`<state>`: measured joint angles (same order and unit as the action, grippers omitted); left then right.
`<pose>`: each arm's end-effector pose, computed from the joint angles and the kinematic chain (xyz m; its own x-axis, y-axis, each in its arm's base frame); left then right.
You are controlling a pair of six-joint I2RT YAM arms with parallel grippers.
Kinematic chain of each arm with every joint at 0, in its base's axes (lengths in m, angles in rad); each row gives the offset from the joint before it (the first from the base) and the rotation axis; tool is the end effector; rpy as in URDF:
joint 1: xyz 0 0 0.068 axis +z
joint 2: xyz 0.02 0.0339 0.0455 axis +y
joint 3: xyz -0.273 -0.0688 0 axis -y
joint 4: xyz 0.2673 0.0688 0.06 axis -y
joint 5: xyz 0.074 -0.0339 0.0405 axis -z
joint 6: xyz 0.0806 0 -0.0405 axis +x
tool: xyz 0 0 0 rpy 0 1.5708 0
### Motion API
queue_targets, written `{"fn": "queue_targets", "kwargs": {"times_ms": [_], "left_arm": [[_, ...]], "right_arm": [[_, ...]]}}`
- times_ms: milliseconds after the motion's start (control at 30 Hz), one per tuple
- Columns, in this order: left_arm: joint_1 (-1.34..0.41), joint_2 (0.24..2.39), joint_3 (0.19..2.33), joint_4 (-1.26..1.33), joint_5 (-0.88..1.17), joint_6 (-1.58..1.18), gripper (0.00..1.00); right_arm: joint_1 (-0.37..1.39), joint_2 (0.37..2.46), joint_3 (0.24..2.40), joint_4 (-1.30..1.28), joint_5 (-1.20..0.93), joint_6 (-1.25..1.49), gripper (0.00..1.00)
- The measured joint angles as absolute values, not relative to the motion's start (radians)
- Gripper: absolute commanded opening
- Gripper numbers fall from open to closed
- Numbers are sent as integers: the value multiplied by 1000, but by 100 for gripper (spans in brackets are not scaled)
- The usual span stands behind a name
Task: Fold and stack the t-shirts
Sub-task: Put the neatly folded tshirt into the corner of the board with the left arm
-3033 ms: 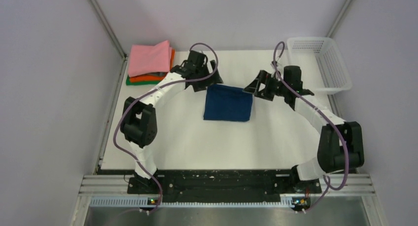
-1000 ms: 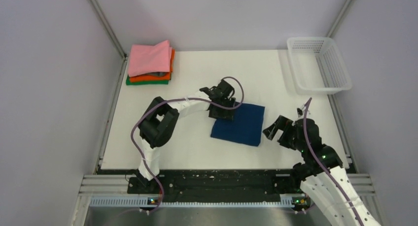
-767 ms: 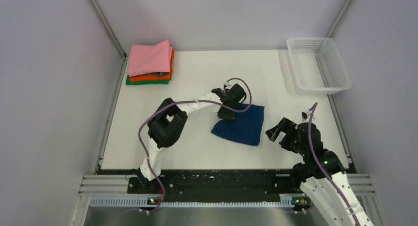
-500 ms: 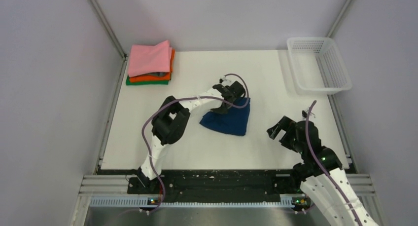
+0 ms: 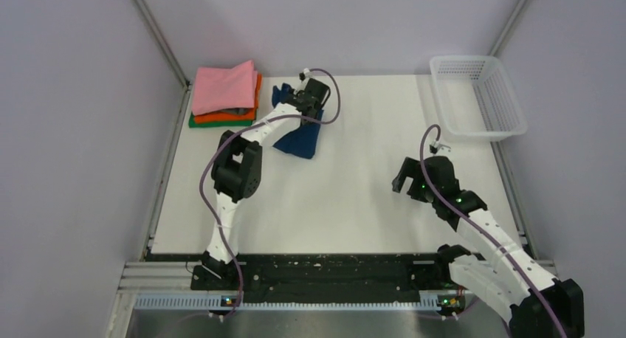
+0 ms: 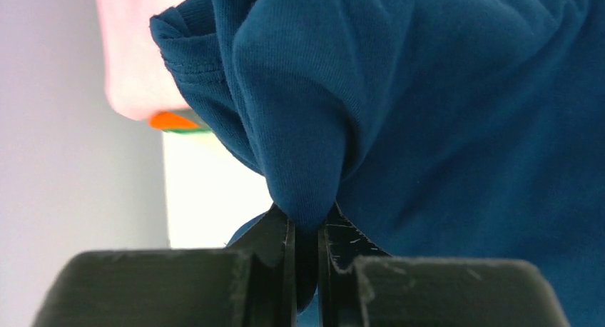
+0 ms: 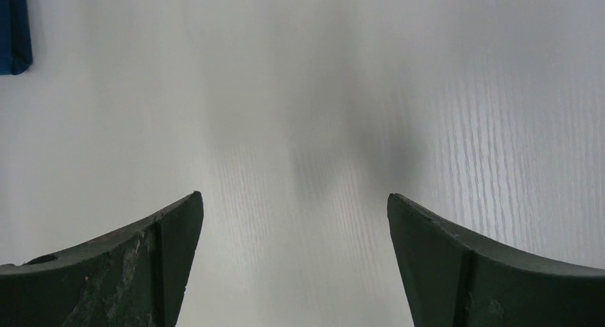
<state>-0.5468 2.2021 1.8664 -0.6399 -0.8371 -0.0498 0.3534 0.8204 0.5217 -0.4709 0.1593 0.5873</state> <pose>0.4796 -0.2219 0.1965 -0.7061 0.3908 -0.5906 -0.0427 0.8090 0.5863 0.2083 0.0632 0.1850 -0.6736 0.3347 -0.6590 0.1663 0.9374 0.3061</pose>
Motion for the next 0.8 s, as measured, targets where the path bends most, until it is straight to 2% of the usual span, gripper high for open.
{"fn": "queue_targets", "kwargs": {"times_ms": [267,467,800], "left_arm": [[-442,2202,1937,-464,-871,291,0],[-373,2202,2092,-390,-840,398,0],[-288,2202,2184,-366,-768,453,0]], "right_arm": [[353,897,545,-350,162,540,99],[353,965,545,-274,146,543,99],[353,1113,574,-206,103,543,99]]}}
